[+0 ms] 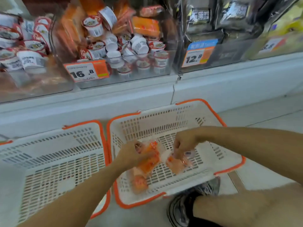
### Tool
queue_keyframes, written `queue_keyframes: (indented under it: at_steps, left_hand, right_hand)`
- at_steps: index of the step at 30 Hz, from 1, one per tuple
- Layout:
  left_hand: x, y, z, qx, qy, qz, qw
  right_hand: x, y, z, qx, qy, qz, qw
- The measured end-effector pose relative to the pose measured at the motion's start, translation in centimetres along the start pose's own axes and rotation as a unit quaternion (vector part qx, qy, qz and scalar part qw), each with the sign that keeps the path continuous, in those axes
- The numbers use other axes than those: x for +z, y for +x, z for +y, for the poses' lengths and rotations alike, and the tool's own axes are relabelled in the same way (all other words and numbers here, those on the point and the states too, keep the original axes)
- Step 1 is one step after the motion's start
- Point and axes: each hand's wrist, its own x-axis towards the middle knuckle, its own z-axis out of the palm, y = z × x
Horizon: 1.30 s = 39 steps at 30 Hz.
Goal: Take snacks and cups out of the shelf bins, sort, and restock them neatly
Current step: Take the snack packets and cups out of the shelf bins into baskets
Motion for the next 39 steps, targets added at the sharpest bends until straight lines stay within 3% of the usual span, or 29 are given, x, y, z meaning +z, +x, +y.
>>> queue_keyframes:
  at_steps: [6,9,12,16,20,22,24,26,29,35,39]
  left_hand:
    - [5.1,0.1,-4.4,-0.075,0.045,-0.116,0.989]
    - [4.4,0.4,-3.6,-0.063,0.086,-0.145,0.984]
    - [1.6,1.3,-1.2,0.0,0.108,-0.039,0.993]
    - [-5.8,2.4,4.7,0.153,0.075,0.201,0.965]
    - [-15.0,2.3,10.6,0.261,0.061,0.342,0.9]
    - [-18.7,3.5,11.7,0.251,0.108,0.379,0.884]
    - [-21.5,5.2,11.8,0.198,0.176,0.365,0.892]
    - [-23.5,6.4,12.0,0.121,0.212,0.3,0.922]
    - [-25.5,8.2,12.9,0.044,0.199,0.177,0.963]
    - [-26.9,10.3,14.3,0.003,0.305,0.064,0.95]
    - [-27.4,10.9,13.4,0.049,0.319,0.071,0.944]
  right_hand:
    - [4.4,3.5,1.8,0.019,0.033,-0.016,0.999]
    - [3.7,4.3,1.9,0.021,0.092,-0.023,0.995]
    - [0.7,3.2,0.7,-0.046,0.048,0.03,0.997]
    - [-5.6,0.3,-2.4,-0.149,0.037,0.221,0.963]
    - [-12.8,-3.5,-5.4,-0.245,0.126,0.427,0.861]
    - [-15.9,-4.7,-7.0,-0.266,0.139,0.523,0.798]
    - [-18.5,-4.8,-7.9,-0.245,0.116,0.586,0.763]
    - [-20.4,-3.9,-8.1,-0.195,0.089,0.585,0.782]
    - [-22.5,-3.0,-8.0,-0.108,0.066,0.515,0.848]
    - [-25.1,-0.6,-8.5,-0.042,0.03,0.442,0.895]
    - [-26.0,0.0,-7.8,-0.064,-0.013,0.439,0.896]
